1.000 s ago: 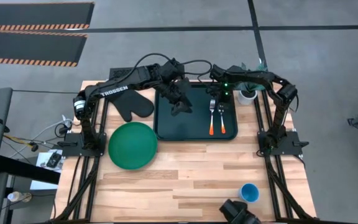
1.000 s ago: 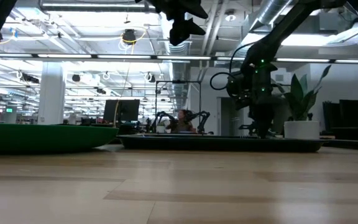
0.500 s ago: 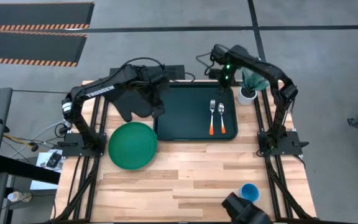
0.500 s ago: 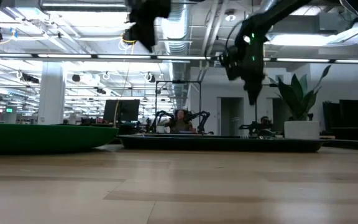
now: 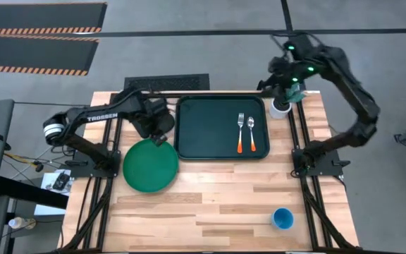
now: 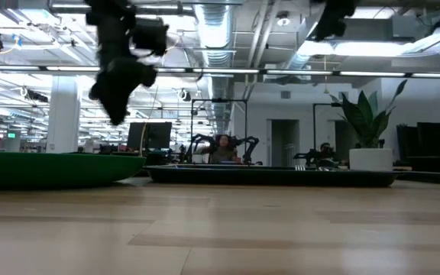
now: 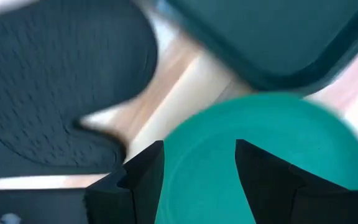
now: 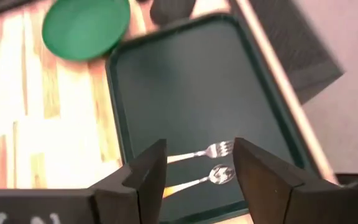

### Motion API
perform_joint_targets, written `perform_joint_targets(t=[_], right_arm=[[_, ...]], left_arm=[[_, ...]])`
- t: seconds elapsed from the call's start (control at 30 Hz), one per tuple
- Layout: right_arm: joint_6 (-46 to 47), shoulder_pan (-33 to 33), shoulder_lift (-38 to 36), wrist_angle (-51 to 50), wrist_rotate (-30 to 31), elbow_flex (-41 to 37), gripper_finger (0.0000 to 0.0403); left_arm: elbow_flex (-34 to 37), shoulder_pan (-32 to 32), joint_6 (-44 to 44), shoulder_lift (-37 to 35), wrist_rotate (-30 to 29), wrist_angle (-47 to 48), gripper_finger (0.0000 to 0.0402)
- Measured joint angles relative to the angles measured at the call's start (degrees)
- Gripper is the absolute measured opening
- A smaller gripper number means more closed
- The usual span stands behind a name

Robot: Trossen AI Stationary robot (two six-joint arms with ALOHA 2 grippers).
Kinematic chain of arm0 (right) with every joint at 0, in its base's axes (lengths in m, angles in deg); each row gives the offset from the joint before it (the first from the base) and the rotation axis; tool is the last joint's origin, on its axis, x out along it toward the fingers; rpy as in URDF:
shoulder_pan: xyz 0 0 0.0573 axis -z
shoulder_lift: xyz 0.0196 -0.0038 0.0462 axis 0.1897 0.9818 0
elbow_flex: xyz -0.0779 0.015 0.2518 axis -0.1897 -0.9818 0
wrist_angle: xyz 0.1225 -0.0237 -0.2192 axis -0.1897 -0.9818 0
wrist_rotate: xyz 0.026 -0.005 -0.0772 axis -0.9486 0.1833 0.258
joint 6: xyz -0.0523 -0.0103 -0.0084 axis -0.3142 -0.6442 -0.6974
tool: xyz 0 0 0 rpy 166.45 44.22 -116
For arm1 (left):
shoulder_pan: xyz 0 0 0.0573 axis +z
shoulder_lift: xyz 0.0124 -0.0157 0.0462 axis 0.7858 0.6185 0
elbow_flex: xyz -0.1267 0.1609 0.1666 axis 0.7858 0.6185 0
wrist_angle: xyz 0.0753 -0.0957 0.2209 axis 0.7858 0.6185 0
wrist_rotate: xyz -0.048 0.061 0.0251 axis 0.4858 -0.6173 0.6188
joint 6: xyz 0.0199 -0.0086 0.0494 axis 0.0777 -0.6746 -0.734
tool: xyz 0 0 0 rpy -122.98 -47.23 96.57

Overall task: Pick and place plate/cup/fork/spoon on tray
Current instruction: Put the green plate on the black tray to the left of the orange fork

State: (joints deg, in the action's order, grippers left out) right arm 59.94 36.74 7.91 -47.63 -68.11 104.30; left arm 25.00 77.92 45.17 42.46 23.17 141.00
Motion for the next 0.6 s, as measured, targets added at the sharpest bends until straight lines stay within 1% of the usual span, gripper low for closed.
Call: perform_joint_targets(t=[0.1,0.27,0.43,0.6], right_arm=[[0.21,-0.06,-4.46,0.46,0.04,-0.02,0.0209],[2.98,-0.04,-9.40,1.10,0.02,0.00,0.0210],[5.00,-0.01,-11.97,0.93,0.11,-0.05,0.0210],[6.65,-0.06,-12.25,0.52,0.11,-0.07,0.0210]], left_arm=[[6.70,1.05,-0.11,-1.58,0.26,-1.51,0.0183],[13.24,2.37,-0.76,-1.88,0.11,-5.26,0.0183],[16.64,2.58,-1.19,-1.90,-0.83,-11.06,0.0183],[17.60,2.54,-1.19,-1.88,-4.02,-11.94,0.0183]])
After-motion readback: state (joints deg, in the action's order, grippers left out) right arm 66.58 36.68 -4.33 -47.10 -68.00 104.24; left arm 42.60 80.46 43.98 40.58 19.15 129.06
